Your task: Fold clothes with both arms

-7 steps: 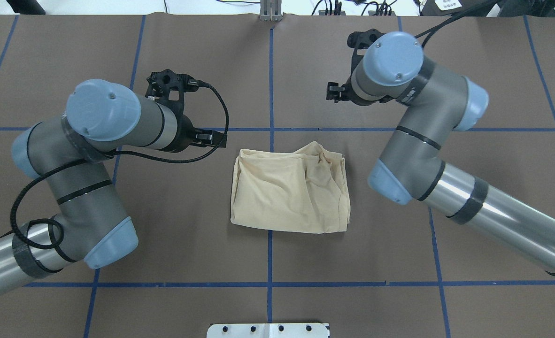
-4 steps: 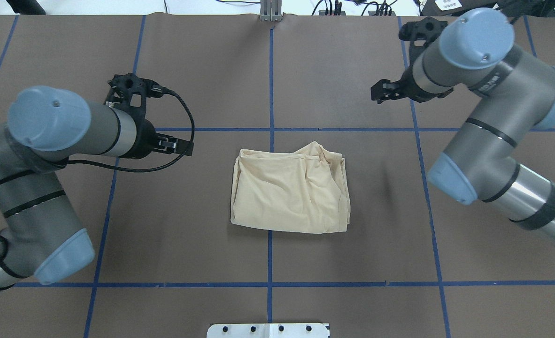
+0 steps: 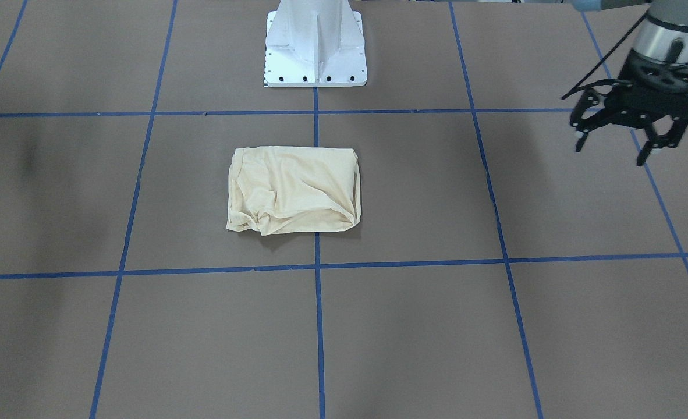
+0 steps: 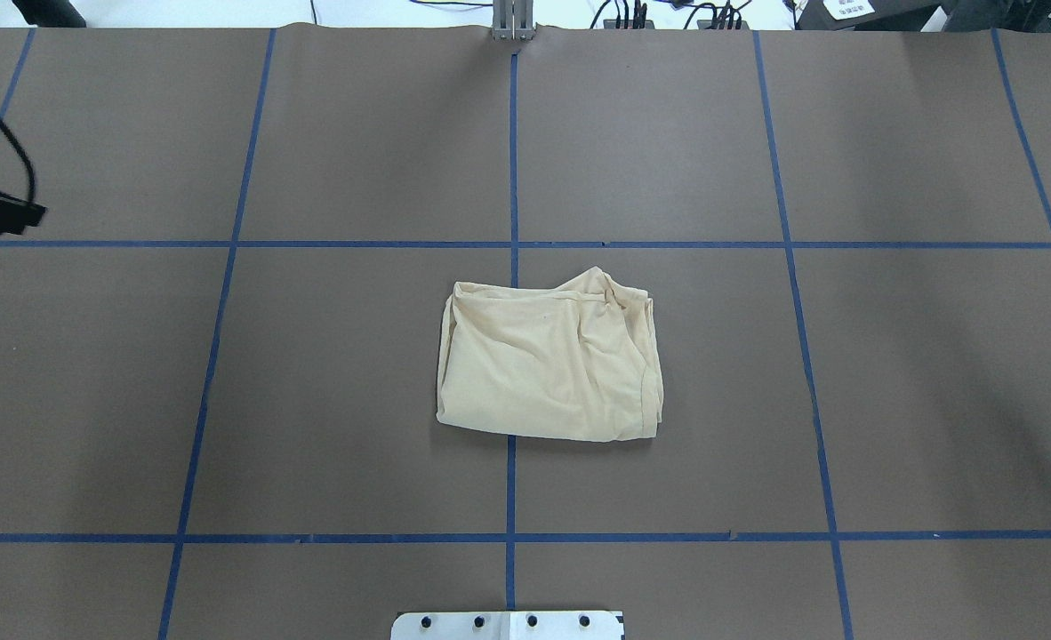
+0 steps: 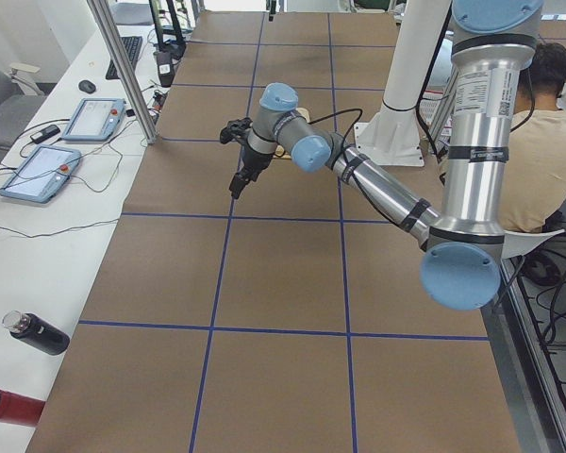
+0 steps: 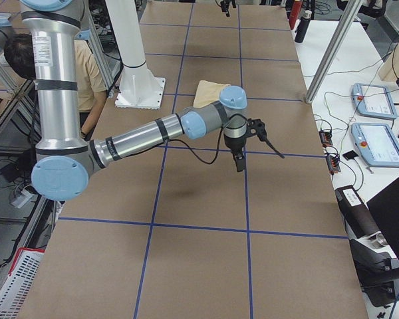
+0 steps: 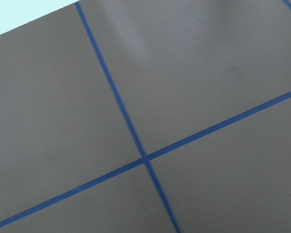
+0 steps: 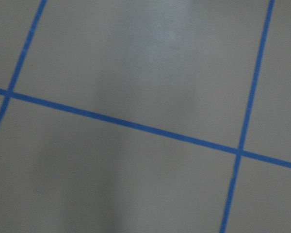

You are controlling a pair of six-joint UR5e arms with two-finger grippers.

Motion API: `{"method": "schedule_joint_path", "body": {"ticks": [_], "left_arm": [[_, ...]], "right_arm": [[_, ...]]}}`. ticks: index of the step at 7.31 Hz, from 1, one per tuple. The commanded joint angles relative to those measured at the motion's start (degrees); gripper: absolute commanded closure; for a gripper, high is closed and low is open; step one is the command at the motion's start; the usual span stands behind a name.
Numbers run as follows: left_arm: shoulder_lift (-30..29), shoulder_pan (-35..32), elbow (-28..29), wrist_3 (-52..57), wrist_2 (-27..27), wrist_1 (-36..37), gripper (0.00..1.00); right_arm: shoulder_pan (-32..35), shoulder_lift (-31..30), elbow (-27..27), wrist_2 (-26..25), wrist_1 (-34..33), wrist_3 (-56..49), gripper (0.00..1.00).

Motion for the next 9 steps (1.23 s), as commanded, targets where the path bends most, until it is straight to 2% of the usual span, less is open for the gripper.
{"method": "schedule_joint_path", "body": {"ticks": [1,2,3,4,5,6,7,8,9], "left_arm": [[8.86,-14.27,1.0,10.42,-4.76,0.0,0.0],[11.43,-15.89,4.92,10.44,-9.2,0.0,0.0],[12.85,-20.69,6.96,10.61,-9.85,-1.04,0.0],[13.04,-21.87,7.41,10.52,-10.03,-0.79,0.0],[13.21,-21.97,8.03,10.52,-10.21,-0.53,0.0],[14.87,-21.97,9.69,11.57,-10.3,0.08,0.0],[16.02,-22.06,7.53,13.49,-12.04,1.92,0.0],[16.11,-22.06,8.12,13.95,-16.15,5.59,0.0],[19.6,-22.32,7.69,17.0,-16.62,3.89,0.0]], "right_arm": [[11.98,-11.96,-0.49,3.67,0.01,-13.56,0.0],[14.63,-14.36,-1.28,3.25,-0.07,-13.49,0.0],[14.66,-14.21,-6.16,3.51,0.01,-12.53,0.0],[14.83,-13.78,-10.82,10.03,0.62,-12.7,0.0],[14.75,-12.73,-10.0,14.36,0.02,-12.7,0.0],[13.18,-12.63,-7.81,9.53,-0.42,-12.61,0.0],[11.08,-11.41,-3.88,5.57,-7.47,-12.61,0.0],[11.93,-7.92,0.25,5.1,-17.9,-12.78,0.0],[11.93,-8.23,1.86,5.18,-18.61,-12.96,0.0]]}}
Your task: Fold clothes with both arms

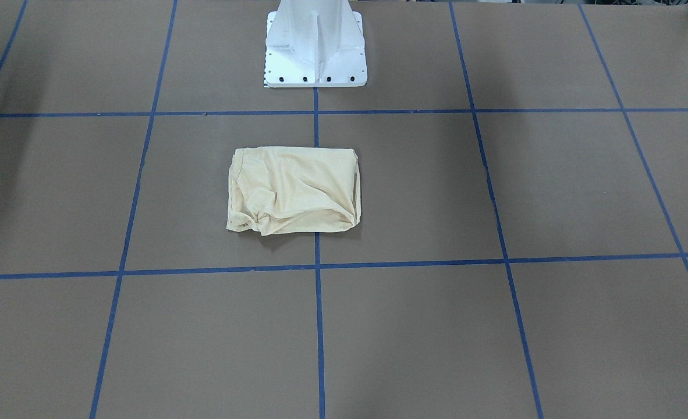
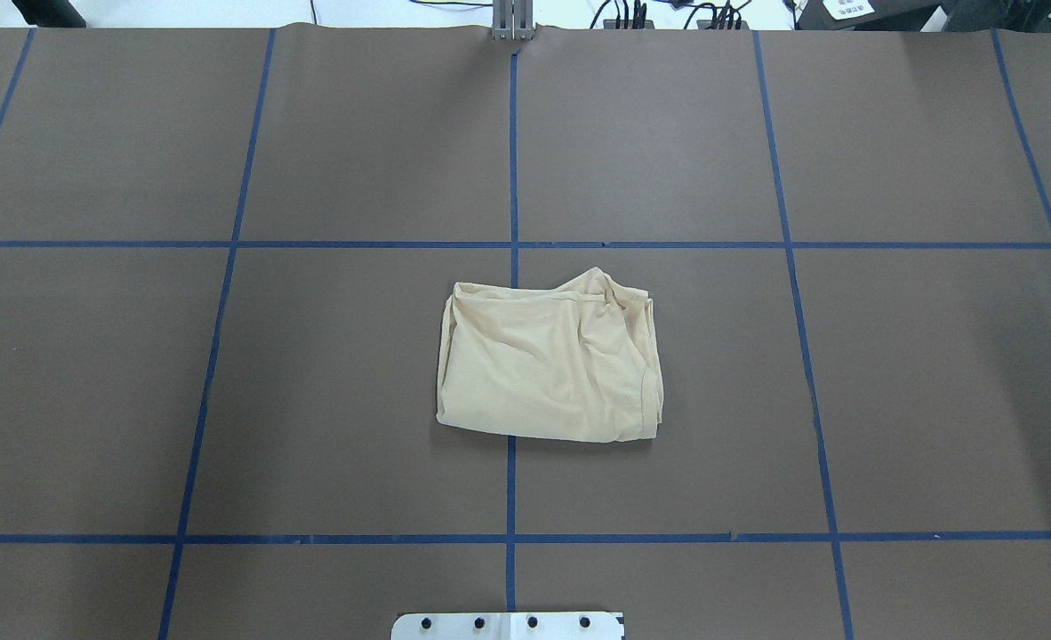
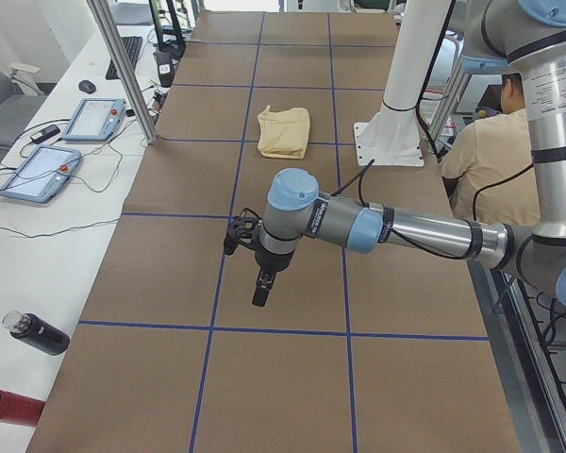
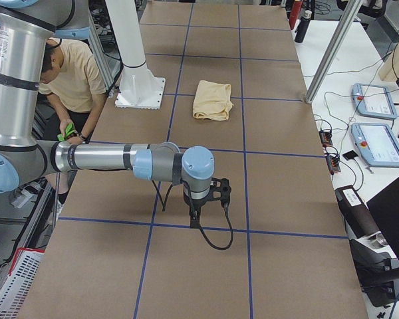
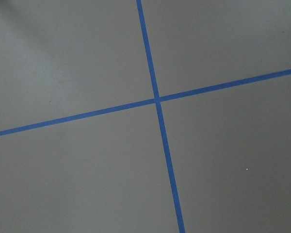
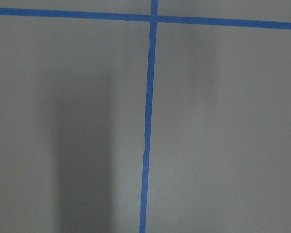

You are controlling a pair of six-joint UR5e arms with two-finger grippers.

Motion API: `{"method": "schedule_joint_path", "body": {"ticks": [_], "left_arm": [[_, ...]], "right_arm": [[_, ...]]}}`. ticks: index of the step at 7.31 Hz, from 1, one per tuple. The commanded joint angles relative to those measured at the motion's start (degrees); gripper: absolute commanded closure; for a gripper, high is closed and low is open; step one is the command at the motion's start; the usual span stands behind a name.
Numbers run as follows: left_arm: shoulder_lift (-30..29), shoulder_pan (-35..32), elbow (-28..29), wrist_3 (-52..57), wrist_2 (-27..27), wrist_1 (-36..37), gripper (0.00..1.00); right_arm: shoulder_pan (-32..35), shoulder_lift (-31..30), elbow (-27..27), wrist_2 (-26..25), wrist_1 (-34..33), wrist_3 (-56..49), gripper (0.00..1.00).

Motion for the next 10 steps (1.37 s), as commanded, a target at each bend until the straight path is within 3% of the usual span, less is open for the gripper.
{"method": "schedule_joint_path", "body": {"ticks": [1,3,10], "left_arm": [[3.49,-0.21,1.62,2.71,-2.4,-2.27,0.0],[1.84,0.05,3.46,2.27,-3.99,-1.94,0.0],[0.77,-0.56,4.8,2.44,-2.15,-2.55,0.0]], "right_arm": [[0.0,1.08,2.86,-0.59,-4.51,-0.27,0.0],[0.0,1.43,2.77,-0.59,-4.51,-0.18,0.0],[-0.18,1.69,2.77,-0.24,-4.42,-0.53,0.0]]}}
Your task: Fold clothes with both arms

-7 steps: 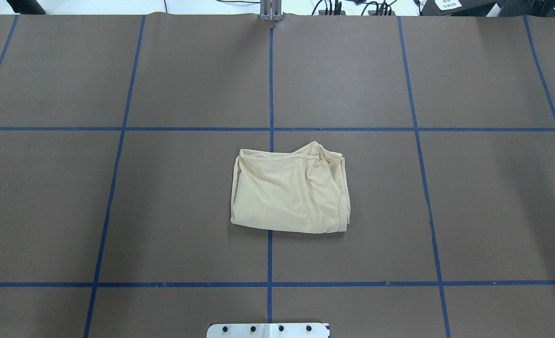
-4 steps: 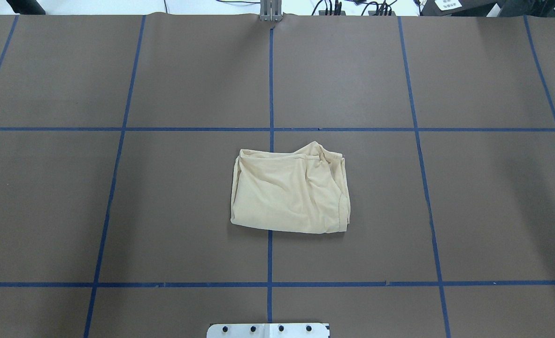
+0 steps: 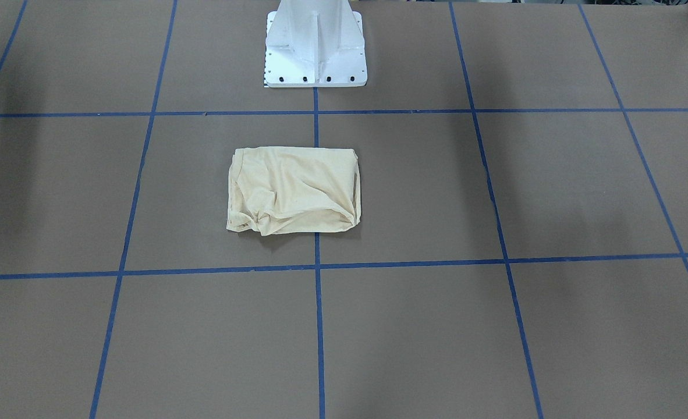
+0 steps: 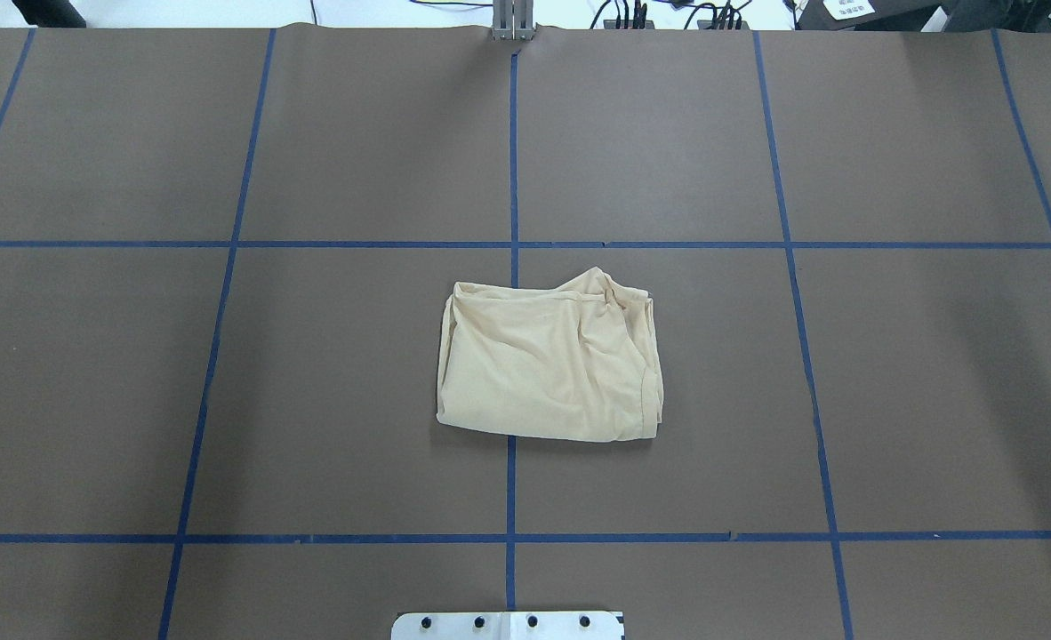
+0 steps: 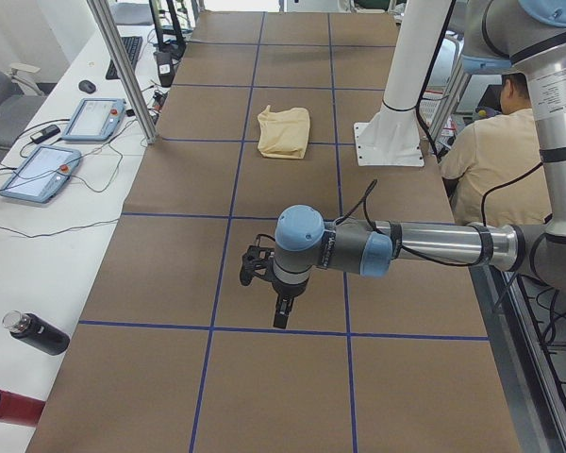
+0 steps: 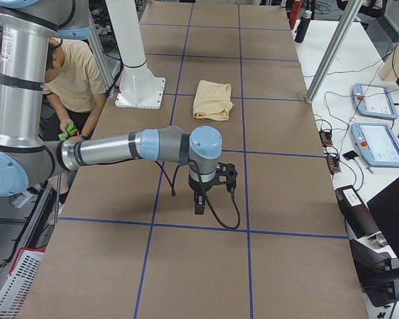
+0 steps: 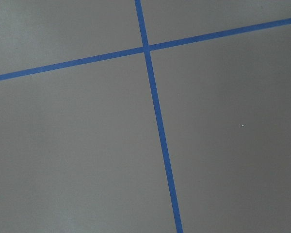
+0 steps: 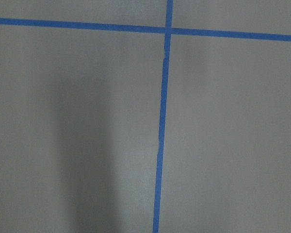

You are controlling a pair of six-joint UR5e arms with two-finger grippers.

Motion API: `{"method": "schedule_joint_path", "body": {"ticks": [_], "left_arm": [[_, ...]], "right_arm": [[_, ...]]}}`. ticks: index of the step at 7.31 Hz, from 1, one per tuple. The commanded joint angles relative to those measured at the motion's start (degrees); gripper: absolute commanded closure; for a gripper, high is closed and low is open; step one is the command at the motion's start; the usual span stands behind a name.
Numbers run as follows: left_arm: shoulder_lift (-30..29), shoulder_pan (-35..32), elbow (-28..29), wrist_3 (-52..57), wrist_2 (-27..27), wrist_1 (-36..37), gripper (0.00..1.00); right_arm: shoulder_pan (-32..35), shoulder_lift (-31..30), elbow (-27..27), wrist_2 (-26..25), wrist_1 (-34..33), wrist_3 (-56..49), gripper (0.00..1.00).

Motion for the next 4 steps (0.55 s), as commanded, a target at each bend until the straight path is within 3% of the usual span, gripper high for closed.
{"method": "schedule_joint_path", "body": {"ticks": [1,4], "left_arm": [[0.01,-1.0,-0.05,0.0,0.05,0.02,0.0],[0.88,-1.54,-0.05,-0.09,0.05,0.02,0.0]], "right_arm": [[-0.01,0.0,0.02,0.07,0.0,-0.19,0.0],[-0.01,0.0,-0.07,0.07,2.02,-0.19,0.0]]}}
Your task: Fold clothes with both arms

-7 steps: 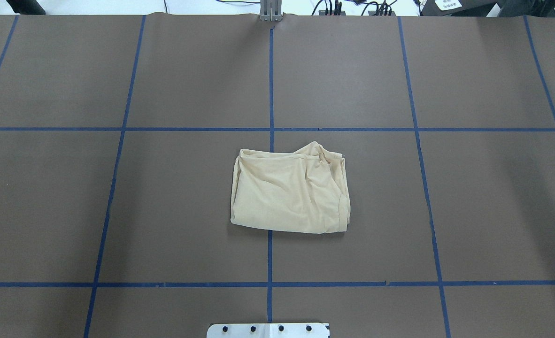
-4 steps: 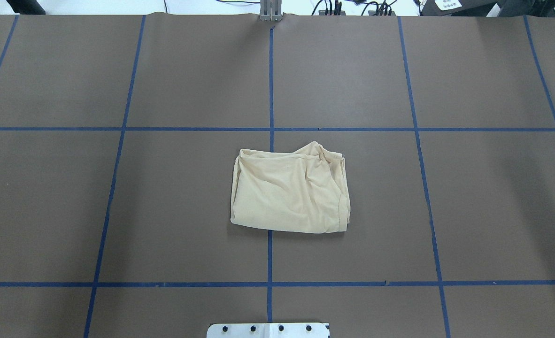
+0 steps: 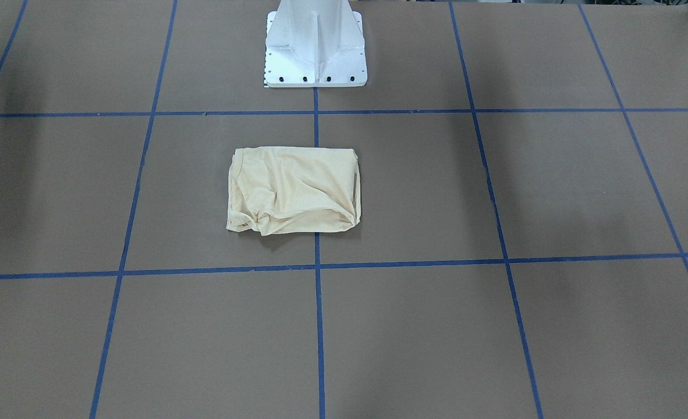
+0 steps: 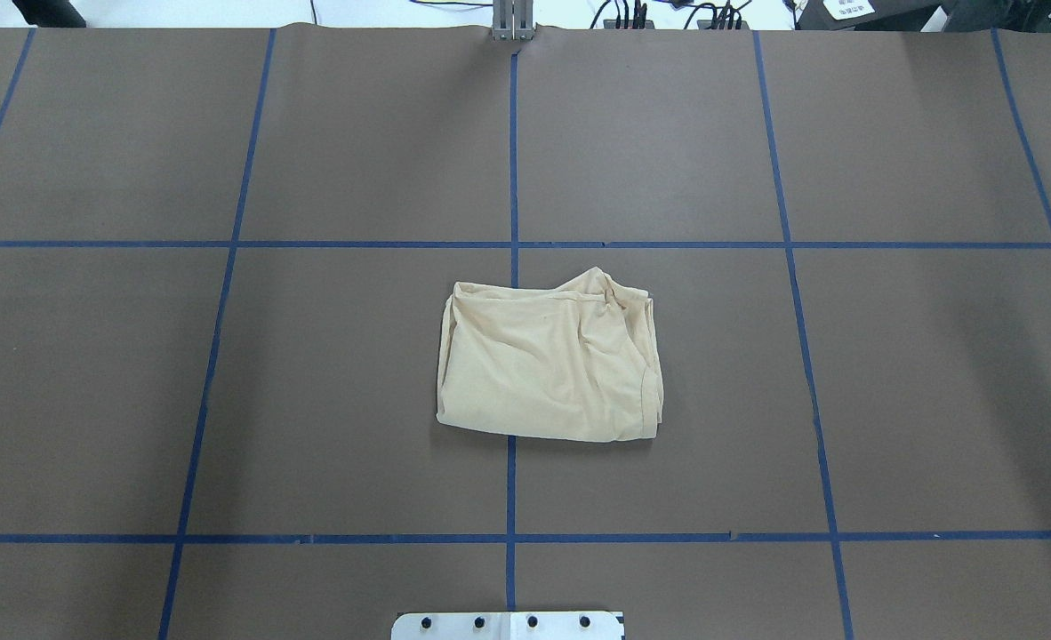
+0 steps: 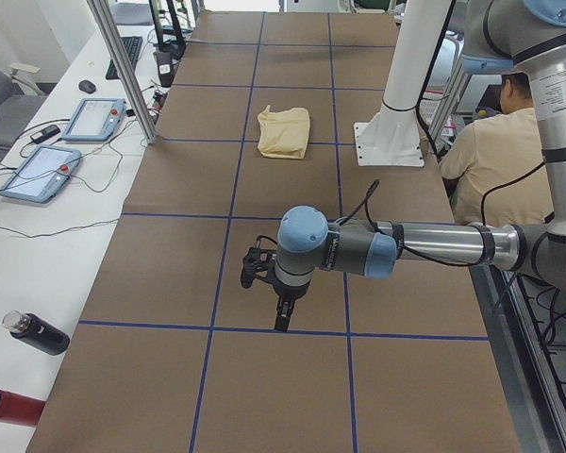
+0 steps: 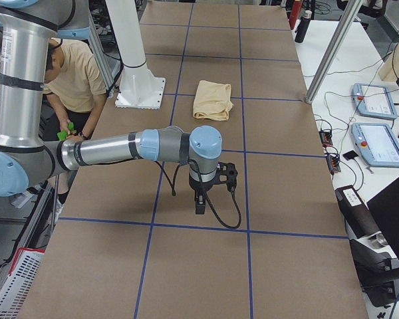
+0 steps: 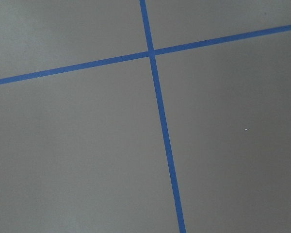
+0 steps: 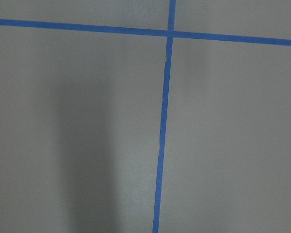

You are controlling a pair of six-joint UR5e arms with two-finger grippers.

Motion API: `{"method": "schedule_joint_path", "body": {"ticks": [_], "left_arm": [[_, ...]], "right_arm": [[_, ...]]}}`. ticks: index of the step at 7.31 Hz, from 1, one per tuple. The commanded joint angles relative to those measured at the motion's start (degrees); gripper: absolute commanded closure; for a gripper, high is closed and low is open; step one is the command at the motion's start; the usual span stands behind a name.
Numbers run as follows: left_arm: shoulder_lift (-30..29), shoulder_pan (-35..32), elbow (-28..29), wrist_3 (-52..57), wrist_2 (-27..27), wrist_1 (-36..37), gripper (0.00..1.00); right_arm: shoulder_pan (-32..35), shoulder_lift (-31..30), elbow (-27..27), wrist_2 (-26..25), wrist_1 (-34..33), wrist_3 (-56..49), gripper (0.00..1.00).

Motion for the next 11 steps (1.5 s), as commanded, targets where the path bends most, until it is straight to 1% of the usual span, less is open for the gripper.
{"method": "schedule_joint_path", "body": {"ticks": [1,7,9,11], "left_arm": [[0.41,-0.18,0.37,-0.07,0.0,0.0,0.0],[0.85,-0.71,0.82,-0.07,0.0,0.18,0.0],[0.85,-1.76,0.55,0.02,0.0,0.09,0.0],[0.76,-1.77,0.46,-0.16,-0.09,0.09,0.0]], "right_arm": [[0.0,0.0,-0.04,0.21,1.12,0.1,0.0],[0.0,0.0,0.04,0.39,1.12,0.02,0.0],[0.0,0.0,-0.39,0.48,3.49,0.19,0.0],[0.0,0.0,-0.4,0.48,3.5,0.11,0.0]]}}
